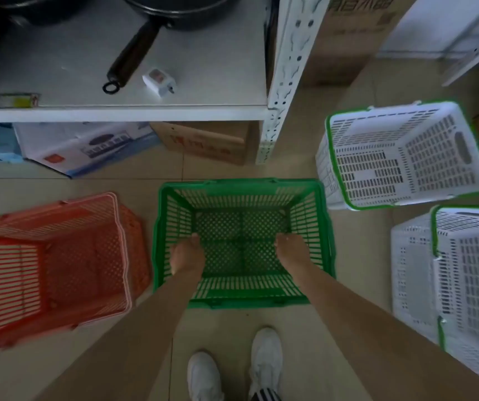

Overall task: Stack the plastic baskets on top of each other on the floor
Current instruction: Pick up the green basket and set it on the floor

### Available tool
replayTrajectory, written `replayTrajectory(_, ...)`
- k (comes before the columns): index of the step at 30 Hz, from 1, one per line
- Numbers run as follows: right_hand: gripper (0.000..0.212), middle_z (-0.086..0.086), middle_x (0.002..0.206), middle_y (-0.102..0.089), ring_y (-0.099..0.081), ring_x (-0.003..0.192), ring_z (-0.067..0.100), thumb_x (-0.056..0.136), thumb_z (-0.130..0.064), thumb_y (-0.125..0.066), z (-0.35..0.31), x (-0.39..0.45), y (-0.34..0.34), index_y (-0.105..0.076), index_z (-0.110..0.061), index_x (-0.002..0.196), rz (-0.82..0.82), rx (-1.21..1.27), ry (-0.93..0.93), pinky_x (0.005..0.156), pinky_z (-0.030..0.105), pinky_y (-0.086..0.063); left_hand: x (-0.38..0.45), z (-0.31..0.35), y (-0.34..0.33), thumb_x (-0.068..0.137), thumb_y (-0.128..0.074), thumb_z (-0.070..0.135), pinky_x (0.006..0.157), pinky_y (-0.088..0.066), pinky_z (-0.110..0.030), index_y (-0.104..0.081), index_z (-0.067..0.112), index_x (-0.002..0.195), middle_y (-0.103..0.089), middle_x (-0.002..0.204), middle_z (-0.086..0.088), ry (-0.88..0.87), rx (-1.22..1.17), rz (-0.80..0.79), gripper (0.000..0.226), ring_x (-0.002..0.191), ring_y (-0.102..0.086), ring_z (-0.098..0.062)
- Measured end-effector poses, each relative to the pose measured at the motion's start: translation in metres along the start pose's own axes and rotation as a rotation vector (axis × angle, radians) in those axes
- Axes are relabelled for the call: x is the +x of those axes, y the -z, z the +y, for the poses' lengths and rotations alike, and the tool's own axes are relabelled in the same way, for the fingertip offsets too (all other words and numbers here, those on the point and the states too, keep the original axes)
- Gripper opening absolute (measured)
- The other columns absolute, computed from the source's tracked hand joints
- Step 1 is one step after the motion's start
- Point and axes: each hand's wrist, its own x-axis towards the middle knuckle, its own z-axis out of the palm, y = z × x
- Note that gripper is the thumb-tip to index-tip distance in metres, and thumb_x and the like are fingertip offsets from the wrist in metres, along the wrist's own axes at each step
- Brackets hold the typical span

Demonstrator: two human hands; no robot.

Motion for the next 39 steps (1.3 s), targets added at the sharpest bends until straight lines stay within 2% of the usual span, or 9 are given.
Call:
replayTrajectory(4, 0.04, 0.008, 0.074, -0.055, -0.049, 0.06, 0.02, 0.104, -0.021, -0.039, 0.008, 0.022, 0.014, -0.051, -0.008, 0.067, 0.097, 0.08, -0.043, 0.06, 0.029, -0.037, 0.026, -0.01, -0.002, 0.104, -0.026, 0.029, 0.102, -0.038, -0.044, -0.051, -0.001, 0.133, -0.047, 0.137, -0.026, 0.106, -0.059, 0.105, 0.048, 0.124, -0.044, -0.041)
replayTrajectory(7, 0.033, 0.017, 0.096, -0.065, -0.063, 0.088, 0.032, 0.101, -0.016, -0.04, 0.012, 0.039, 0.022, -0.063, 0.003, 0.087, 0.202, 0.046, -0.013, 0.069, 0.03, -0.042, 0.042, -0.013, -0.005, 0.103, -0.031, 0.03, 0.106, -0.033, -0.043, -0.045, 0.002, 0.14, -0.038, 0.146, -0.022, 0.096, -0.094, 0.228, 0.048, 0.132, -0.037, -0.039)
replayTrajectory(9, 0.03, 0.021, 0.115, -0.061, -0.058, 0.108, 0.037, 0.098, -0.014, -0.04, 0.015, 0.049, 0.026, -0.062, 0.004, 0.108, 0.357, 0.003, 0.029, 0.083, 0.037, -0.046, 0.049, -0.016, -0.004, 0.102, -0.036, 0.03, 0.107, -0.032, -0.045, -0.038, 0.003, 0.144, -0.032, 0.15, -0.021, 0.12, -0.116, 0.34, 0.05, 0.132, -0.035, -0.041)
replayTrajectory(13, 0.04, 0.018, 0.134, -0.047, -0.05, 0.118, 0.034, 0.099, -0.021, -0.042, 0.026, 0.063, 0.033, -0.046, -0.004, 0.135, 0.679, -0.176, -0.027, 0.09, 0.044, -0.045, 0.063, -0.03, -0.004, 0.099, -0.041, 0.033, 0.109, -0.03, -0.049, -0.029, 0.011, 0.15, -0.029, 0.153, -0.018, 0.173, -0.17, 0.48, 0.057, 0.132, -0.036, -0.043)
replayTrajectory(18, 0.045, 0.02, 0.138, -0.046, -0.049, 0.122, 0.037, 0.1, -0.024, -0.04, 0.053, 0.09, 0.034, -0.039, -0.001, 0.138, 0.502, 0.038, -0.245, 0.101, 0.049, -0.041, 0.084, -0.041, -0.003, 0.1, -0.038, 0.039, 0.11, -0.031, -0.047, -0.025, 0.008, 0.151, -0.036, 0.15, -0.023, 0.244, -0.211, 0.302, 0.061, 0.134, -0.038, -0.043)
replayTrajectory(21, 0.044, 0.023, 0.133, -0.053, -0.055, 0.117, 0.04, 0.101, -0.03, -0.039, 0.062, 0.098, 0.03, -0.041, 0.001, 0.132, 0.427, 0.073, -0.245, 0.1, 0.05, -0.043, 0.092, -0.043, -0.004, 0.101, -0.037, 0.04, 0.107, -0.034, -0.047, -0.03, 0.003, 0.146, -0.04, 0.147, -0.024, 0.258, -0.217, 0.31, 0.059, 0.133, -0.041, -0.043)
replayTrajectory(31, 0.055, 0.024, 0.126, -0.057, -0.057, 0.112, 0.042, 0.102, -0.045, -0.028, 0.064, 0.097, 0.032, -0.044, 0.002, 0.129, 0.478, 0.028, -0.165, 0.094, 0.052, -0.045, 0.082, -0.044, -0.01, 0.104, -0.028, 0.038, 0.111, -0.028, -0.045, -0.037, -0.004, 0.141, -0.042, 0.147, -0.026, 0.328, -0.283, 0.423, 0.057, 0.136, -0.039, -0.041)
replayTrajectory(35, 0.056, 0.024, 0.122, -0.059, -0.057, 0.11, 0.041, 0.103, -0.045, -0.024, 0.066, 0.091, 0.035, -0.047, 0.001, 0.125, 0.51, 0.005, -0.122, 0.089, 0.049, -0.044, 0.073, -0.059, -0.016, 0.103, -0.025, 0.041, 0.102, -0.039, -0.052, -0.048, -0.002, 0.129, -0.054, 0.133, -0.026, 0.32, -0.307, 0.472, 0.054, 0.122, -0.05, -0.044)
replayTrajectory(39, 0.052, 0.024, 0.115, -0.062, -0.059, 0.104, 0.04, 0.105, -0.041, -0.022, 0.062, 0.081, 0.045, -0.051, 0.0, 0.119, 0.552, -0.016, -0.075, 0.081, 0.044, -0.044, 0.056, -0.06, -0.006, 0.104, -0.027, 0.037, 0.089, -0.044, -0.048, -0.053, -0.003, 0.123, -0.06, 0.123, -0.029, 0.269, -0.317, 0.513, 0.05, 0.111, -0.057, -0.046)
